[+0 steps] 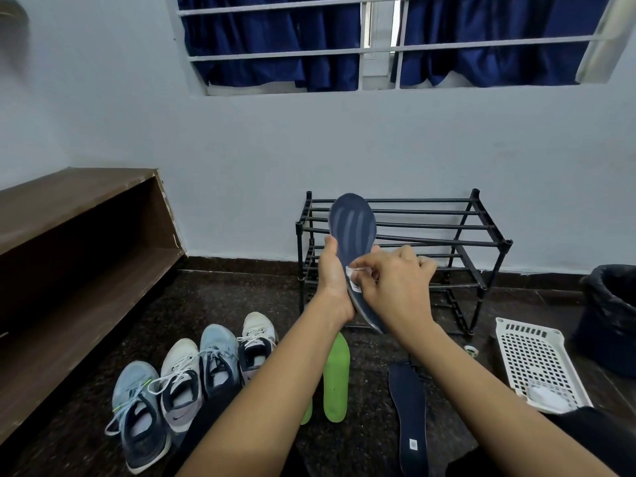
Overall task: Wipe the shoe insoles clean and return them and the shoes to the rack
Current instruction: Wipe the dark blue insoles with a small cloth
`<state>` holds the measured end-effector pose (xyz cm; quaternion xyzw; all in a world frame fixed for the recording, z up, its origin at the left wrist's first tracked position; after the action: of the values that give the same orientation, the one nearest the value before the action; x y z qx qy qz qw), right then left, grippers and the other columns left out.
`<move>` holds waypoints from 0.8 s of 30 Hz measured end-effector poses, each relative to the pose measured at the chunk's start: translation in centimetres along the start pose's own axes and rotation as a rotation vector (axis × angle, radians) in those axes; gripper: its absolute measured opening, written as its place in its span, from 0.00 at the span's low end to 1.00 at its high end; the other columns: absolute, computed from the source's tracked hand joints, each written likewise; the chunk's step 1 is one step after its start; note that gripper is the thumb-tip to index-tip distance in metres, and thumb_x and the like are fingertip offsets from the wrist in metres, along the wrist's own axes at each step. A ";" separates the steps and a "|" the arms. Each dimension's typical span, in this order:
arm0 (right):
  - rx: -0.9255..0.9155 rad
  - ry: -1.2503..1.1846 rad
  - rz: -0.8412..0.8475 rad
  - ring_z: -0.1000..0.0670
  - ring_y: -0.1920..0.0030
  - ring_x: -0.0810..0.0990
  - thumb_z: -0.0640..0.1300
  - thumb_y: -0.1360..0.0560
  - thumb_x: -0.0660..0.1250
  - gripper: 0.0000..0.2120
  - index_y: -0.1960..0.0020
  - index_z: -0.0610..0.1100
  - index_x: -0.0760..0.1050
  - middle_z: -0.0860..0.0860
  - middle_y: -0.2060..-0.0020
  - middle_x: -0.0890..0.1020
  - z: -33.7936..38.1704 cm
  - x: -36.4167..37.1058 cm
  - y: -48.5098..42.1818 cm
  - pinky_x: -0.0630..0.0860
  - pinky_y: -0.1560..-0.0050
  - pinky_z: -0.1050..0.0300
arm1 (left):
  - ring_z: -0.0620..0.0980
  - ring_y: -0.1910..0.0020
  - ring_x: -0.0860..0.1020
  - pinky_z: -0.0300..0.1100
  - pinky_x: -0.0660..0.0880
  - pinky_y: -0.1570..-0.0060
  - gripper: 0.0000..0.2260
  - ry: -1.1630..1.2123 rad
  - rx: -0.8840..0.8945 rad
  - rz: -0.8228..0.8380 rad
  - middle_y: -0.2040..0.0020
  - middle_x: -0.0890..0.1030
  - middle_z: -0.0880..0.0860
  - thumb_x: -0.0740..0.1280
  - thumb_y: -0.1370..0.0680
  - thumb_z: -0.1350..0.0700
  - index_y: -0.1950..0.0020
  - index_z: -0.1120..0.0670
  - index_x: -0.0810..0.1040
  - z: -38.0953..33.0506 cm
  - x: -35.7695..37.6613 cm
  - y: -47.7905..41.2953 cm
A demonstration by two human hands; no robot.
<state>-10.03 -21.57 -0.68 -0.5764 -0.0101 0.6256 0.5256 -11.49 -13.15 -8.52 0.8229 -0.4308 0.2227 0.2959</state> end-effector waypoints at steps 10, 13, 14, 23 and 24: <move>0.007 0.033 -0.049 0.44 0.55 0.71 0.44 0.30 0.72 0.05 0.57 0.53 0.83 0.51 0.65 0.82 -1.1 -0.9 -1.2 0.51 0.58 0.52 | 0.55 0.57 0.81 0.47 0.77 0.55 0.29 0.020 -0.013 0.058 0.57 0.83 0.57 0.50 0.18 0.37 0.47 0.58 0.81 1.0 1.1 0.1; -0.046 0.066 -0.024 0.45 0.56 0.72 0.43 0.31 0.71 0.06 0.58 0.54 0.83 0.51 0.66 0.82 0.0 -0.3 -0.3 0.51 0.59 0.53 | 0.55 0.56 0.80 0.48 0.77 0.53 0.30 -0.013 0.032 0.014 0.55 0.83 0.58 0.49 0.18 0.38 0.46 0.59 0.81 0.0 0.2 -0.3; -0.058 0.078 -0.011 0.45 0.56 0.72 0.43 0.30 0.70 0.07 0.57 0.54 0.83 0.51 0.65 0.82 0.4 -0.1 0.1 0.50 0.60 0.53 | 0.55 0.54 0.80 0.48 0.77 0.52 0.30 -0.012 0.043 0.006 0.53 0.82 0.59 0.49 0.18 0.38 0.43 0.60 0.80 -0.4 0.0 -0.3; -0.028 0.150 -0.072 0.45 0.59 0.72 0.45 0.32 0.70 0.05 0.60 0.54 0.83 0.53 0.69 0.82 -0.5 -1.0 -0.2 0.50 0.59 0.53 | 0.55 0.58 0.81 0.47 0.77 0.56 0.31 -0.027 0.047 0.019 0.54 0.84 0.57 0.49 0.19 0.35 0.45 0.58 0.81 0.0 0.1 -0.2; -0.004 0.158 -0.066 0.45 0.57 0.72 0.45 0.31 0.70 0.05 0.59 0.54 0.83 0.53 0.68 0.82 -1.0 -1.0 -0.5 0.52 0.59 0.52 | 0.54 0.59 0.80 0.46 0.77 0.58 0.30 -0.013 0.040 0.025 0.56 0.83 0.57 0.50 0.19 0.35 0.45 0.58 0.80 0.2 0.3 -0.1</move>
<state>-9.17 -22.63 0.01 -0.6243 0.0110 0.5605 0.5440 -11.24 -13.39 -8.54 0.8247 -0.4385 0.2295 0.2737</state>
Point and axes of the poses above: each hand's wrist, its own y-axis away from the middle knuckle, its own x-axis out of the palm, z = x × y, the point moved 10 cm from there along -y, towards the middle knuckle
